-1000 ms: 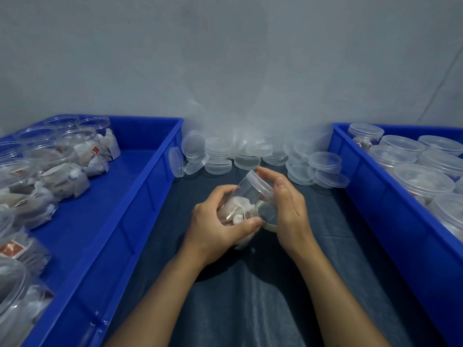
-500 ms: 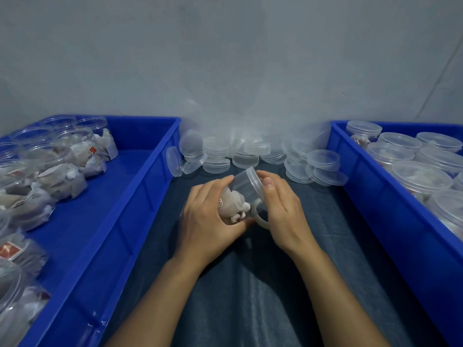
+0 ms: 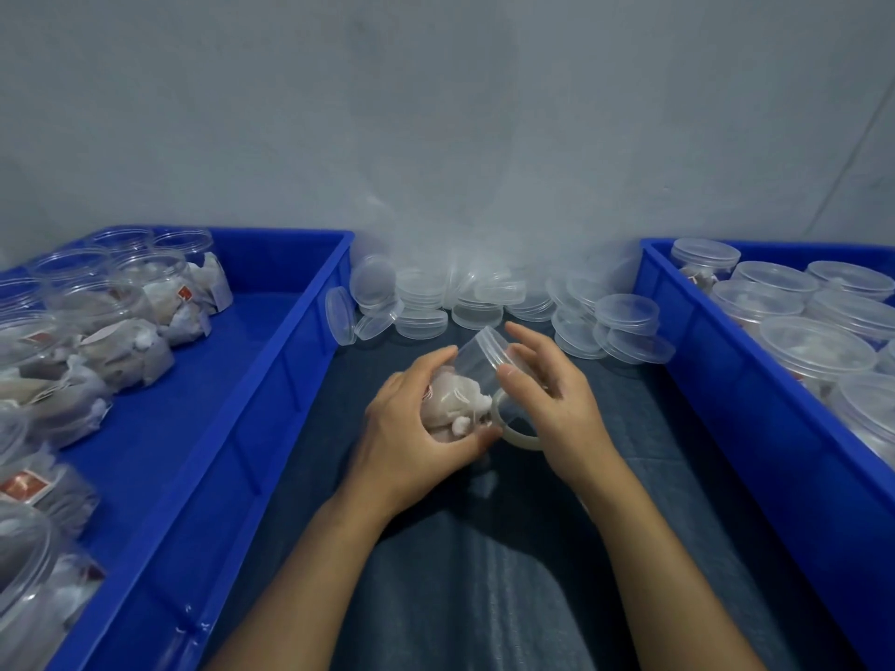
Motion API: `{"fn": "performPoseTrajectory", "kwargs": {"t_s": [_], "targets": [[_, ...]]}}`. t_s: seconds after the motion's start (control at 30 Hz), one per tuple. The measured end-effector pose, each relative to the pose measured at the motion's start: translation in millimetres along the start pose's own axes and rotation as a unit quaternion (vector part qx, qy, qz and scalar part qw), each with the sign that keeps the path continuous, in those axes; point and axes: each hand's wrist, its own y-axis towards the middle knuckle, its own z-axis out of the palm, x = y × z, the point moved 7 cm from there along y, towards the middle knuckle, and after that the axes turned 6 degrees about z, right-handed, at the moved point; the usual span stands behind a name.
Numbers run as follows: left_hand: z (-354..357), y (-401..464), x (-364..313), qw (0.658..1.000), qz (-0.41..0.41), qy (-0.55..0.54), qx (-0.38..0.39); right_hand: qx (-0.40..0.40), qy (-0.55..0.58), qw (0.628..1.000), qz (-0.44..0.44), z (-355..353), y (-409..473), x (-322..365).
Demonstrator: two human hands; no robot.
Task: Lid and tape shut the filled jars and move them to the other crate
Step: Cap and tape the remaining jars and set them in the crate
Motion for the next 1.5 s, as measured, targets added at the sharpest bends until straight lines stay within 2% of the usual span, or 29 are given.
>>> {"fn": "performPoseTrajectory", "kwargs": {"t_s": [0.07,0.13,0.23,0.33,0.43,0.7,0.8,0.9,1.03,1.1,1.17,1.2,1.27,1.3,1.37,1.5], "targets": [[-2,2,-9,0.994,0.065,0.081,-0.02,-0.024,0.005,0.999,0.038,2,0,-5],[-2,1,-12,0.994,0.069,0.078,-0.023,-0.034,0.004,0.998,0.046,3,0,-6],[1,0,-4,0.999,0.001,-0.034,-0.019,-0.023,0.01,1.0,0.01,2,-1,3],[1,2,1,0.981,-0.038,-0.191,-0.007,-0.004,0.04,0.999,-0.01,0,-3,10],[3,4,0,0.973,-0.047,-0.226,0.013,-0.001,0.068,0.998,-0.011,3,-5,15],[8,-3,-6,0.988,-0.038,-0.151,-0.001,-0.029,0.102,0.994,-0.025,1,-4,18],[2,-3,-7,0.996,-0.031,-0.083,-0.017,-0.042,0.1,0.994,-0.033,5,-4,18],[0,-3,-9,0.997,-0.032,-0.057,-0.034,-0.023,0.085,0.995,-0.035,6,-2,15],[-10,-2,-1,0.992,-0.051,-0.028,-0.112,-0.02,0.053,0.998,-0.015,-5,2,4],[-19,-2,10,0.984,-0.09,-0.037,-0.152,-0.049,0.01,0.999,0.016,-15,3,-4],[-22,-1,18,0.978,-0.118,-0.059,-0.162,-0.085,-0.12,0.988,0.043,-24,5,-13],[-22,0,21,0.976,-0.127,-0.071,-0.161,-0.081,-0.223,0.97,0.053,-25,6,-17],[-19,0,25,0.975,-0.139,-0.078,-0.155,-0.026,-0.422,0.905,0.058,-18,5,-26],[-17,0,26,0.975,-0.144,-0.08,-0.151,0.0,-0.485,0.873,0.053,-13,4,-29],[-10,-1,29,0.974,-0.156,-0.095,-0.136,0.029,-0.537,0.842,0.039,-6,2,-33],[-4,-2,29,0.978,-0.157,-0.09,-0.104,0.014,-0.554,0.832,0.007,-5,2,-29]]}}
